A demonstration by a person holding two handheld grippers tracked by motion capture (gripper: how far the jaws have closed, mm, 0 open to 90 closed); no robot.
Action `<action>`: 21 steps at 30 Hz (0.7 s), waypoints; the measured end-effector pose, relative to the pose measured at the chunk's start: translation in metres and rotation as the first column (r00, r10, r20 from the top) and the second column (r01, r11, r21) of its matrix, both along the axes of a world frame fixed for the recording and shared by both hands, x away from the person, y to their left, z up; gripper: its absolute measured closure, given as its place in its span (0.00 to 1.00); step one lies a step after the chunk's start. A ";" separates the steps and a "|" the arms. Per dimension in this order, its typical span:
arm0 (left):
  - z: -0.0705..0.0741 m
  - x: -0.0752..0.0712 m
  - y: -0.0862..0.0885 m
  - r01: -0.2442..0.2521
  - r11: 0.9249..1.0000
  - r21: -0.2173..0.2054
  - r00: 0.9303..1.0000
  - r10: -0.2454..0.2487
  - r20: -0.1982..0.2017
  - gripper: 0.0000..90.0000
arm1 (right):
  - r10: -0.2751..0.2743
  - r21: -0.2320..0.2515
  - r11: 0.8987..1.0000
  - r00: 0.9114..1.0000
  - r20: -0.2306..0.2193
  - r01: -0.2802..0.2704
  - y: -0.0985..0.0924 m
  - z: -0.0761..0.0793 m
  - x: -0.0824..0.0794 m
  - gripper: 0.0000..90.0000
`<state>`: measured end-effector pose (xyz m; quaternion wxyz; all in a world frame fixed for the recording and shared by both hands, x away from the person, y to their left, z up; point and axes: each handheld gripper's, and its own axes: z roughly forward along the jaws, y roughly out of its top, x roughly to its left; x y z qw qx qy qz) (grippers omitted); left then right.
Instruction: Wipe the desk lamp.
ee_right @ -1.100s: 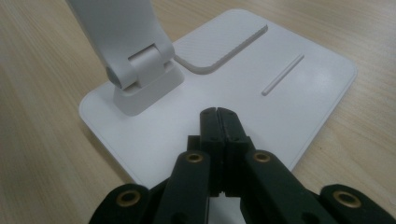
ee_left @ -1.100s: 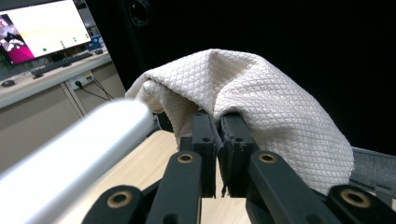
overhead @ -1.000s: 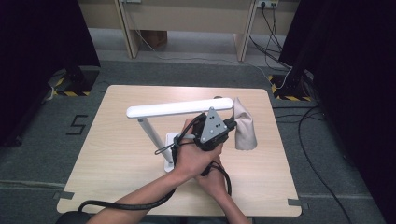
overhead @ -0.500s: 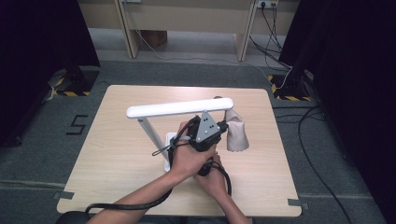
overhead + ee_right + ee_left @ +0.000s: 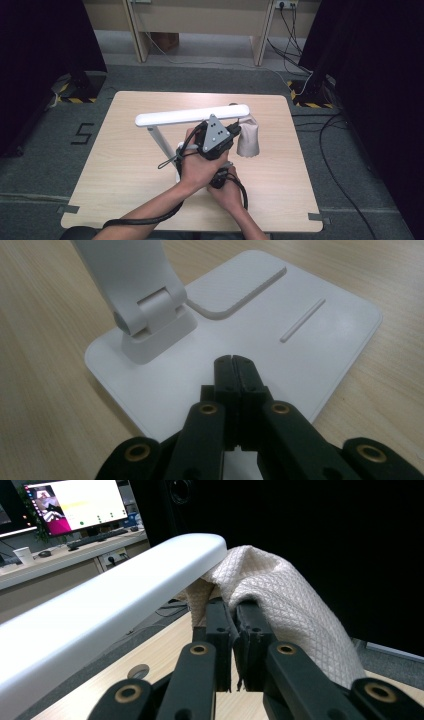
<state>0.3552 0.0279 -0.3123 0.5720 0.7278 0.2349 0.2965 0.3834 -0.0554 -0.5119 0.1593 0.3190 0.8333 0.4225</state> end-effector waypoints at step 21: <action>0.002 -0.005 0.014 -0.027 0.999 -0.042 1.000 0.027 0.005 0.95 | -0.005 -0.004 1.000 1.000 0.000 0.005 0.000 0.000 0.000 1.00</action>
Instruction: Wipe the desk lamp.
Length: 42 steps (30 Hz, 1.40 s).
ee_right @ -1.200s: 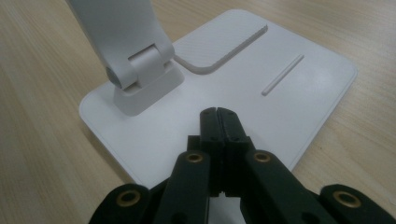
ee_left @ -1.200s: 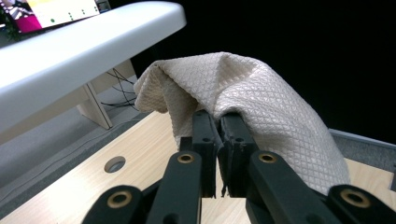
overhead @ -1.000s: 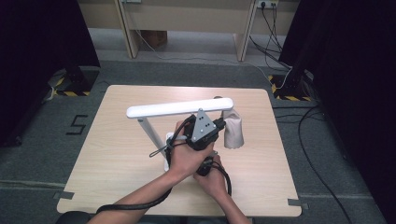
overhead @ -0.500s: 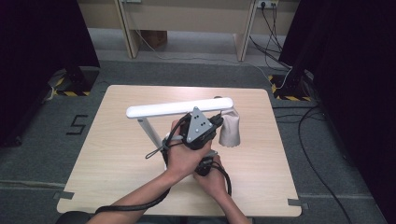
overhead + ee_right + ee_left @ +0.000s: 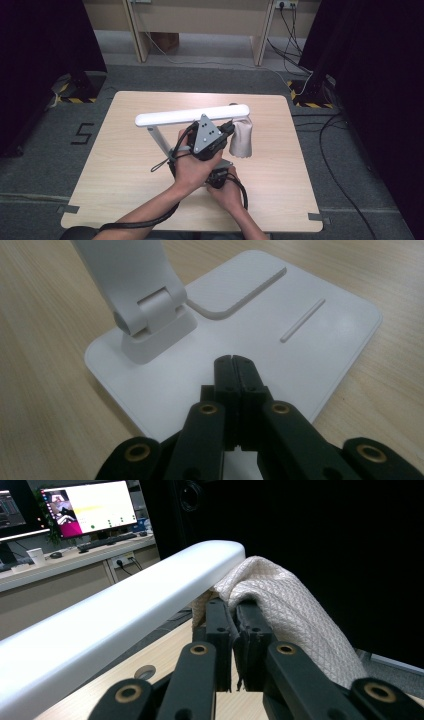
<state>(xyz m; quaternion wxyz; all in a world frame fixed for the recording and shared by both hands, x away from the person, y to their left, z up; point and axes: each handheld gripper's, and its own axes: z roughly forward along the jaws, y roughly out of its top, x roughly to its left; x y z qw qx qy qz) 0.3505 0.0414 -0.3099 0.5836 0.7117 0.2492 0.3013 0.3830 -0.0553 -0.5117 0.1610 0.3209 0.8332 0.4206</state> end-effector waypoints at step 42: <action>-0.003 -0.008 0.035 -0.041 0.999 -0.029 0.999 0.041 -0.001 0.95 | -0.001 0.003 1.000 1.000 0.000 0.001 0.000 0.000 0.000 1.00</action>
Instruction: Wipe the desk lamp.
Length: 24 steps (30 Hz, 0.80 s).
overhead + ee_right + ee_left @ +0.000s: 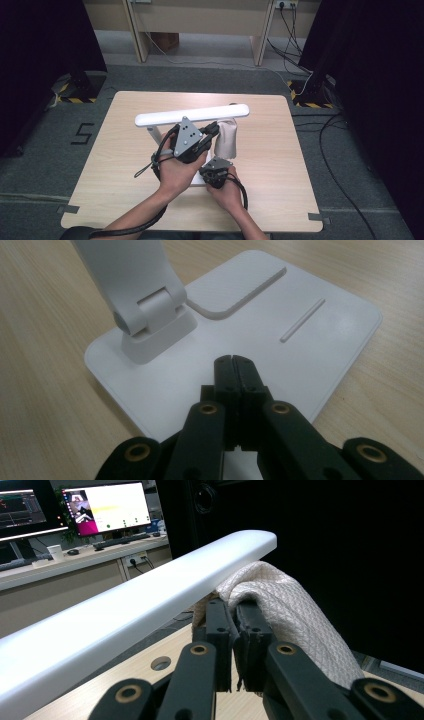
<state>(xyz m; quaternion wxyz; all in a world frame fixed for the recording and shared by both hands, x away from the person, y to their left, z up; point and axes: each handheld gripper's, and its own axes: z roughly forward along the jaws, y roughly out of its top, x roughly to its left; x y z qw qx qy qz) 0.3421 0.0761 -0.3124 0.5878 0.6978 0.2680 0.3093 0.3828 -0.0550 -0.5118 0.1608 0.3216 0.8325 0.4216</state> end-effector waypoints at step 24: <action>-0.002 -0.004 0.017 -0.018 1.000 -0.012 1.000 0.018 -0.003 0.95 | -0.003 0.000 1.000 1.000 0.000 0.003 0.000 0.000 0.000 1.00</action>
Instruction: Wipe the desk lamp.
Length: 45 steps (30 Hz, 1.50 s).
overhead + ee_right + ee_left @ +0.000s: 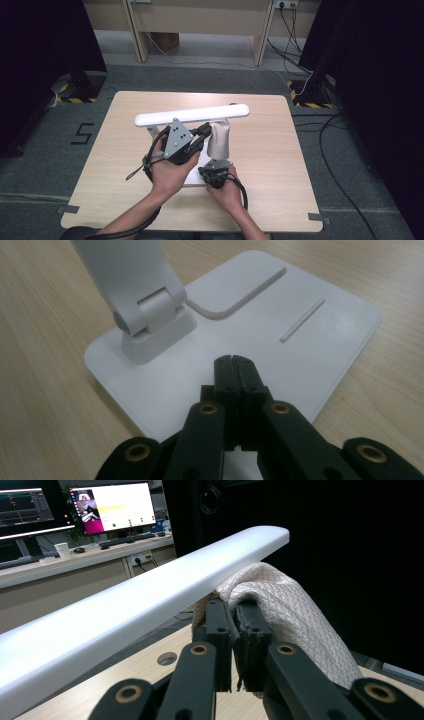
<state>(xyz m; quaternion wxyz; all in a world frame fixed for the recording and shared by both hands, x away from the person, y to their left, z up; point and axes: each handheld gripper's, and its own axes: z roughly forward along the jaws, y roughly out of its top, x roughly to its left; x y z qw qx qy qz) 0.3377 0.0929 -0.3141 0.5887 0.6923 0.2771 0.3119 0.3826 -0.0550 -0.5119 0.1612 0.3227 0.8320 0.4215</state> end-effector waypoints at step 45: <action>-0.007 -0.013 0.035 -0.075 0.996 -0.043 0.997 0.076 0.007 0.95 | 0.004 -0.001 1.000 1.000 0.003 -0.004 0.000 0.000 0.001 1.00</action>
